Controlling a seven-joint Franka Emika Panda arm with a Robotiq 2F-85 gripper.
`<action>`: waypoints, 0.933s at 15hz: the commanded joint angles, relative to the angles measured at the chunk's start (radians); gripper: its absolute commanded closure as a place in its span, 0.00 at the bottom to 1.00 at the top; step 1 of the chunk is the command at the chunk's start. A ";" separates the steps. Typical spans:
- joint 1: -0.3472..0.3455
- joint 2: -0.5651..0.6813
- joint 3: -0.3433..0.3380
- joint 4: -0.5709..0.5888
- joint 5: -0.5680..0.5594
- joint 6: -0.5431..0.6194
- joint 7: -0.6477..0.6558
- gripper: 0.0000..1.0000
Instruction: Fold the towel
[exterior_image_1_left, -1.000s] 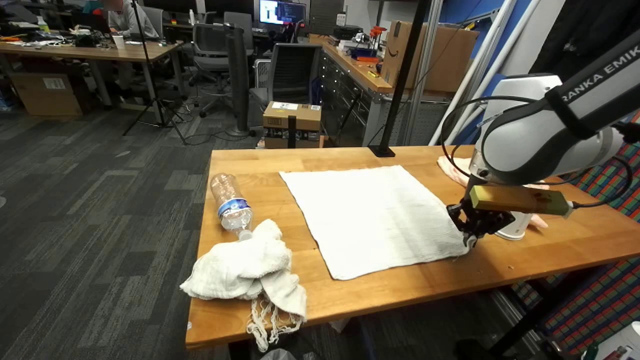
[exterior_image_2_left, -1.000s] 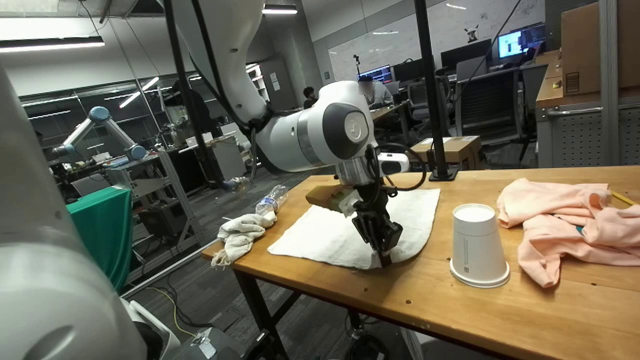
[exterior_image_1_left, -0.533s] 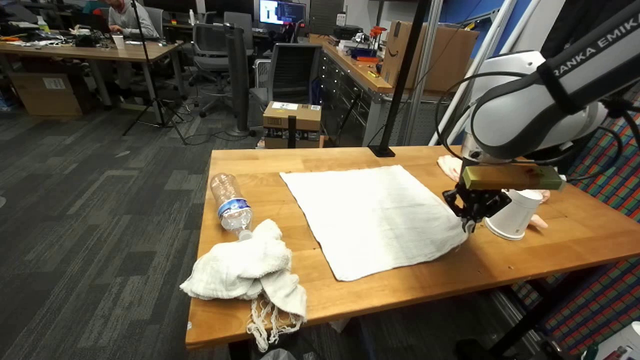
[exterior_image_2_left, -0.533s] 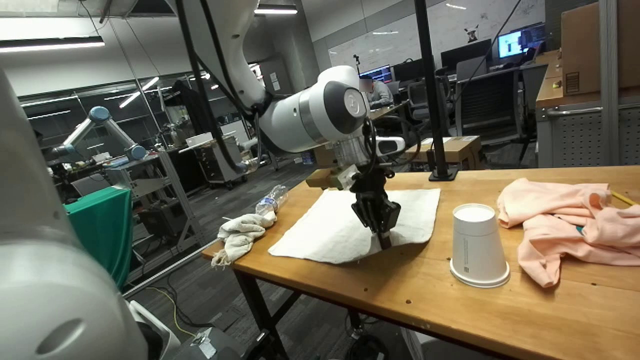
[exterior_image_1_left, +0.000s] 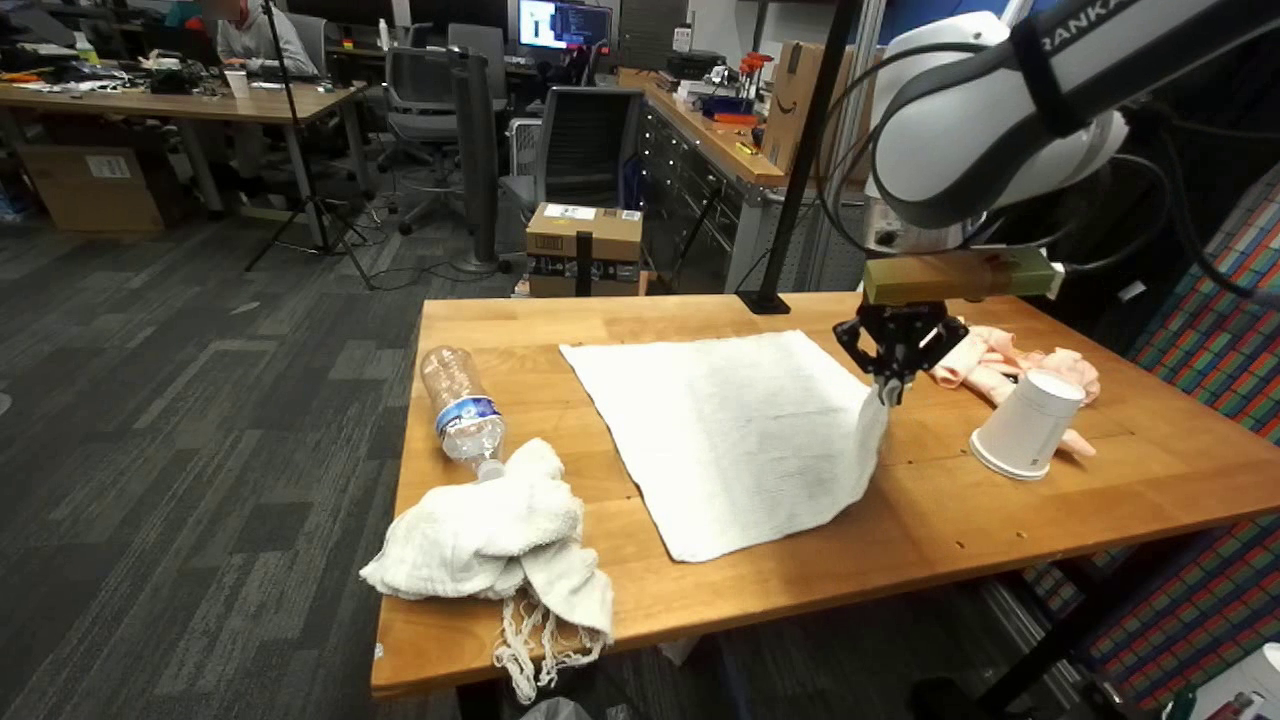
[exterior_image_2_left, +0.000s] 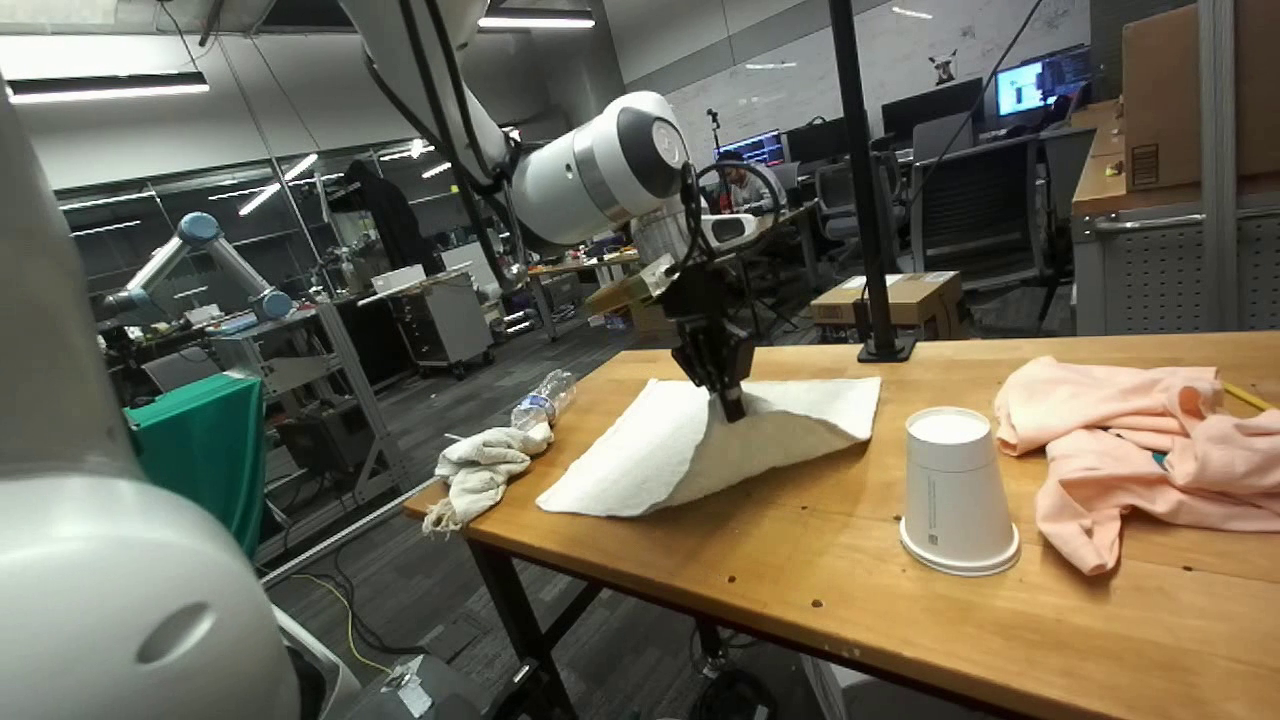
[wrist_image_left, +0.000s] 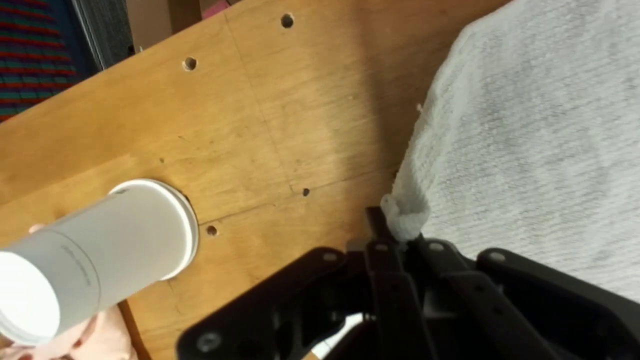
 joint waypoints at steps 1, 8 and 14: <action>0.047 0.081 0.028 0.171 0.003 -0.096 0.036 0.95; 0.141 0.236 0.062 0.437 0.016 -0.165 0.064 0.95; 0.225 0.373 0.066 0.640 0.020 -0.202 0.063 0.95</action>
